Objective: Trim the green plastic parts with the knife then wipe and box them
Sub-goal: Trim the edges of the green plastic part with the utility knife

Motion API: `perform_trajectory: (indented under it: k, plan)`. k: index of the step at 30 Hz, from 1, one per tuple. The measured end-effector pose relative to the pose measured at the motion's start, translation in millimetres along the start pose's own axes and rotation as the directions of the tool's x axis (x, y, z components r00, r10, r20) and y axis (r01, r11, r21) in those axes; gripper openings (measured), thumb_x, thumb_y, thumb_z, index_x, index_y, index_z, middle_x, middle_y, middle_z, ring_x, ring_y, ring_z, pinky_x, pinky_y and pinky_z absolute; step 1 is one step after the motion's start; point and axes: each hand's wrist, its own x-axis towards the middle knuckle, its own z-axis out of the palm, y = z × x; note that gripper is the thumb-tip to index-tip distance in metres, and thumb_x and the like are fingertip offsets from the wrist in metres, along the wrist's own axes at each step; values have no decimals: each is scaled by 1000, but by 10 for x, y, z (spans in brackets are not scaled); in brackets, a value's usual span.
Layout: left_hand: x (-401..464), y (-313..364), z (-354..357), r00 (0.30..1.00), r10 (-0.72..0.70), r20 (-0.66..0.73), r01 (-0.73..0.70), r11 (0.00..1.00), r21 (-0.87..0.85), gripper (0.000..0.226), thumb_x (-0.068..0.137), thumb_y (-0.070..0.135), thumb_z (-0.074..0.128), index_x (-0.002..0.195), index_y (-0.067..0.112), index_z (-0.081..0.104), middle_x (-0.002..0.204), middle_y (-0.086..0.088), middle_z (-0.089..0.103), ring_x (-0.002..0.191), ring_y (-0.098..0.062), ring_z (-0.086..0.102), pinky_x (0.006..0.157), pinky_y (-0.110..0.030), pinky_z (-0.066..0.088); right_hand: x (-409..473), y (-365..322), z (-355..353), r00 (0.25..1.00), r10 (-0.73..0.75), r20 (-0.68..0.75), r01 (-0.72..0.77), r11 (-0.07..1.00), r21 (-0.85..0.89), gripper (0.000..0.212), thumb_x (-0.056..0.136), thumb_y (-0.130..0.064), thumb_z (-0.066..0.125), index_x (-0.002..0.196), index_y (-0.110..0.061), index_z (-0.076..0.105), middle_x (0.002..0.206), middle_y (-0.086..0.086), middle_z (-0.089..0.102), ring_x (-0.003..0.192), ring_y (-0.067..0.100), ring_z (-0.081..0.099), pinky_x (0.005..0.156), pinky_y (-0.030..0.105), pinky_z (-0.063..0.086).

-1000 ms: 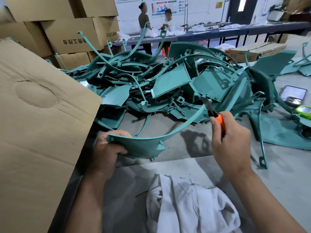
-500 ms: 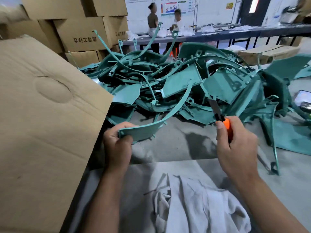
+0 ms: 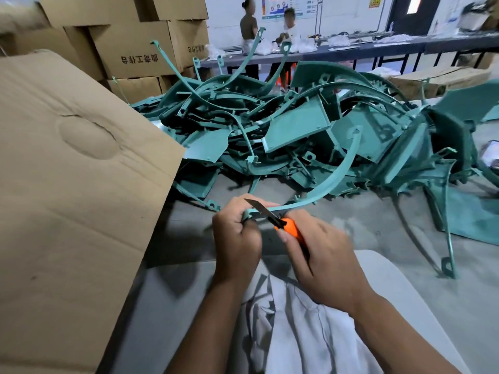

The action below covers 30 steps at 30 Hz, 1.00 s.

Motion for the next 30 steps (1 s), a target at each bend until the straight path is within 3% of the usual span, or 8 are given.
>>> perform_trajectory:
  k: [6, 9, 12, 15, 23, 25, 27, 30]
  plan:
    - [-58, 84, 27, 998, -44, -51, 44, 999, 1, 36, 69, -10, 43, 76, 11, 72, 75, 3, 71, 76, -15, 69, 69, -31, 55, -2, 13, 6, 1000, 14, 22, -14, 1000, -6, 31, 107, -36, 42, 92, -12, 55, 73, -7, 47, 63, 18, 44, 57, 35, 35]
    - [-45, 129, 12, 986, -119, -118, 107, 989, -100, 39, 70, -12, 40, 69, 17, 67, 66, 8, 68, 65, -6, 64, 61, -18, 48, 6, 56, -35, 996, 66, -67, -68, 997, -28, 26, 107, -33, 43, 90, -16, 50, 68, -12, 38, 60, 13, 34, 56, 26, 25]
    - [2, 87, -68, 971, -184, -151, 157, 972, -173, 35, 67, -12, 39, 66, 10, 66, 61, 8, 65, 60, -3, 60, 57, -17, 46, 15, 149, -111, 979, 121, -162, -132, 990, -57, 23, 108, -30, 45, 88, -18, 49, 66, -15, 36, 56, 8, 36, 55, 16, 29]
    - [62, 35, -168, 961, -206, -182, 162, 959, -231, 43, 63, -12, 39, 61, 19, 68, 58, 12, 64, 56, 1, 58, 55, -12, 45, 41, 275, -206, 952, 149, -266, -172, 983, -64, 22, 108, -22, 50, 86, -21, 46, 65, -20, 34, 56, 1, 44, 54, 9, 31]
    - [174, -57, -401, 928, -356, -107, 292, 877, -381, 34, 47, -3, 40, 52, 20, 66, 57, 7, 59, 57, -8, 55, 51, -15, 46, 59, 546, -435, 865, 249, -436, -313, 946, -80, 28, 107, -14, 56, 83, -22, 44, 59, -16, 38, 61, 1, 53, 49, 9, 33]
    - [177, -84, -400, 884, -450, -126, 360, 828, -431, 35, 44, -2, 41, 61, 15, 65, 60, 4, 61, 58, -10, 56, 51, -16, 45, 42, 605, -470, 829, 293, -477, -364, 929, -63, 29, 107, -14, 55, 82, -21, 43, 58, -14, 39, 61, -1, 53, 50, 9, 34]
    - [180, -106, -401, 822, -553, -132, 430, 757, -492, 44, 43, -2, 41, 82, 6, 60, 72, -6, 62, 66, -18, 57, 57, -22, 45, 27, 662, -487, 797, 344, -496, -420, 906, -46, 30, 107, -15, 55, 80, -19, 43, 57, -10, 42, 64, -2, 54, 53, 10, 35]
    - [192, -91, -431, 772, -635, 11, 567, 682, -463, 55, 49, 0, 41, 101, -6, 59, 86, -18, 61, 77, -29, 57, 66, -32, 45, 23, 665, -460, 795, 391, -465, -421, 906, 43, 32, 109, -19, 53, 78, -16, 46, 58, 1, 50, 62, 10, 54, 50, 19, 36]
